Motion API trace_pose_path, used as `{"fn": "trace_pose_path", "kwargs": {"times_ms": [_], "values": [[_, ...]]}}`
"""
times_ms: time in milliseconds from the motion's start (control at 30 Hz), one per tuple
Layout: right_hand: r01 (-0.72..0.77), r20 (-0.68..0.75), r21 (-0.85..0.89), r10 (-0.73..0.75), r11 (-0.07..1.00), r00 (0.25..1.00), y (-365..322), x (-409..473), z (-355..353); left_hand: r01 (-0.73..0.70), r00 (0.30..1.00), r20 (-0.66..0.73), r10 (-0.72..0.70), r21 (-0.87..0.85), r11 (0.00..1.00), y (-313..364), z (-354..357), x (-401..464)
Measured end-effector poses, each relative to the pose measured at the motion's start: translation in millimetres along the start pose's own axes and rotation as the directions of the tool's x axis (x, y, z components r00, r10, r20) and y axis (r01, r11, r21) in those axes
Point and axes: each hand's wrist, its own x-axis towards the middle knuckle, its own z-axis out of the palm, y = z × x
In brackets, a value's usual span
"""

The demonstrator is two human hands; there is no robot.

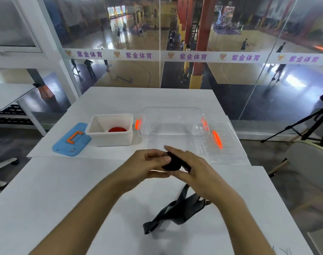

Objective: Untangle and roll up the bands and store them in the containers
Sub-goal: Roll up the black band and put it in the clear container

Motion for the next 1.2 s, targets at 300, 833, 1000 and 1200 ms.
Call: {"fn": "trace_pose_path", "kwargs": {"times_ms": [300, 833, 1000, 1200], "values": [[0.015, 0.111, 0.080, -0.024, 0.997, 0.994, -4.7, 0.3, -6.1, -0.044, 0.999, 0.036, 0.035, 0.282, 0.958, 11.5, -9.8, -1.2], [-0.057, -0.265, 0.286, 0.136, 0.957, 0.955, -17.8, -4.4, 44.5, -0.217, 0.941, -0.324, 0.097, -0.358, 0.908, -21.6, 35.2, 7.7], [-0.104, -0.368, 0.303, 0.217, 0.947, 0.904, -21.1, -3.6, 50.2, -0.142, 0.947, -0.317, 0.054, -0.261, 0.955, -22.8, 40.9, 5.1], [-0.053, -0.213, 0.159, 0.086, 0.986, 0.973, -16.1, -2.5, 22.9, -0.012, 0.989, -0.150, 0.005, -0.047, 0.999, -12.3, 22.0, 0.8]]}}
